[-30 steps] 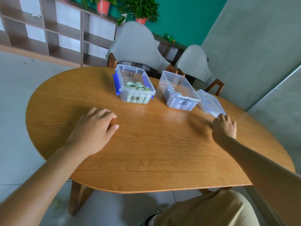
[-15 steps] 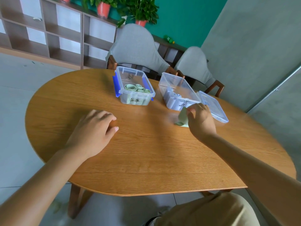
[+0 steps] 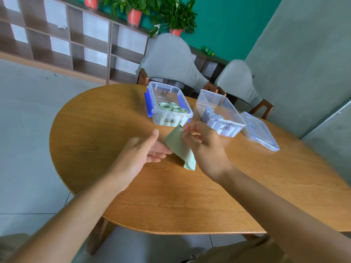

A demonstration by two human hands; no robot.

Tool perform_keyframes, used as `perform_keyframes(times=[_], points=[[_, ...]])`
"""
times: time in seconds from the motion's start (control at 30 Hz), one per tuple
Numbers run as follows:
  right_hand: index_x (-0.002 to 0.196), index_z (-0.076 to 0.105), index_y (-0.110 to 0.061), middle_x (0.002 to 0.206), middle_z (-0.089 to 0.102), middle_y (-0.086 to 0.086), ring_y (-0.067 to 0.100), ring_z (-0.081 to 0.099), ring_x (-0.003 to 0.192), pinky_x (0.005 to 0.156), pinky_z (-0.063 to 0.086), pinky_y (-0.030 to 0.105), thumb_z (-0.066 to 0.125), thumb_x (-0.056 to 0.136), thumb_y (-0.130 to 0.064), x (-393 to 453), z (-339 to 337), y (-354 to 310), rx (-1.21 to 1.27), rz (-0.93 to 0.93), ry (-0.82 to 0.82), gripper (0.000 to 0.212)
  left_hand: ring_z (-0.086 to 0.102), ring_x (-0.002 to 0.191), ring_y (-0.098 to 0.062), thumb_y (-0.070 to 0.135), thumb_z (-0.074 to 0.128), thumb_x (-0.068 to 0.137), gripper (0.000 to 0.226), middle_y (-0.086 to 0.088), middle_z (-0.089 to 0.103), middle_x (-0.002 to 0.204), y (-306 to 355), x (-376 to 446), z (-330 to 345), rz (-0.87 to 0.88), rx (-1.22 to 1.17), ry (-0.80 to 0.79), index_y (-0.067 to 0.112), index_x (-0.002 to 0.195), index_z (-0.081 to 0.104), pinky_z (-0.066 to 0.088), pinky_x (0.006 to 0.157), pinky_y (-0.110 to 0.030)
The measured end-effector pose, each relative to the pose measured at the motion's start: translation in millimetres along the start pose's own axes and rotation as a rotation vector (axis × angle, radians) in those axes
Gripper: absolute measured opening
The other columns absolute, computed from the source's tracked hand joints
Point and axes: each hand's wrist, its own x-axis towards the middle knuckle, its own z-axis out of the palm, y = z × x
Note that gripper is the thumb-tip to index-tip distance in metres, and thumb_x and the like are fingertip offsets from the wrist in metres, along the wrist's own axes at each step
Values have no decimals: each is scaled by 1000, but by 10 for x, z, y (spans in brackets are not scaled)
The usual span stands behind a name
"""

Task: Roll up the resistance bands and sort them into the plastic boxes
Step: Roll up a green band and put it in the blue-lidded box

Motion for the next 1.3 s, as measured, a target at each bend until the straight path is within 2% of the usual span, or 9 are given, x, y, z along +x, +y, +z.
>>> perform_keyframes(times=[0.1,0.23,0.37,0.53,0.73,0.9,1.03,1.2,1.3], points=[[96,65,-28,99,66,-14,2,58,100,87,42,15,58,98,-18,-23,105,-41,16,-5,-34,13,72,98,-27,43,50,101,49,-16,76,102,31,8,17,-207,-392,36,0,108,70,54,89,-35],[99,66,-29,107,67,-9,10,58,109,94,45,26,56,96,-27,-47,216,-16,-6,-37,-90,10,69,106,-21,30,59,98,30,-12,74,113,44,12,-34,-198,-578,25,9,116,72,51,99,-38],[95,61,-31,103,62,-6,4,52,101,84,37,15,52,97,-23,-109,324,-6,29,-24,-108,12,68,94,-17,19,61,97,18,-10,75,107,68,29,-67,-119,-585,56,11,104,76,52,92,-32],[103,57,-19,93,60,-14,0,54,91,80,38,17,48,102,-15,-149,427,-43,96,-33,-174,10,67,97,-20,16,61,96,29,-14,72,116,57,87,-166,-53,-531,79,6,122,69,55,82,-28],[108,53,-19,81,65,-1,10,50,66,63,39,27,48,104,-21,-138,486,-47,97,8,-152,6,67,102,-28,6,64,93,37,-19,71,119,124,121,-274,95,-436,177,8,130,61,50,92,-43],[112,55,-17,58,55,-14,4,46,50,48,38,20,52,104,-30,-126,506,-116,140,61,-190,16,69,101,-26,0,63,93,51,-18,73,113,176,175,-365,175,-340,235,17,140,53,52,91,-41],[124,54,-21,83,63,-10,5,61,63,65,57,33,59,100,-31,-162,581,-108,110,128,-299,26,69,107,-25,-2,64,93,58,-12,75,112,141,256,-441,162,-295,308,18,146,47,53,94,-37],[122,57,-20,92,71,-5,7,65,76,69,55,28,56,99,-28,-210,613,-39,-37,106,-306,25,72,101,-20,-2,65,92,61,-6,76,110,104,312,-472,162,-285,333,21,145,47,56,77,-27],[115,62,-17,88,76,4,12,68,72,68,56,36,55,100,-22,-222,612,-84,127,198,-303,18,73,93,-16,-3,66,92,60,-5,77,107,109,355,-490,188,-283,360,20,144,48,56,73,-25]])
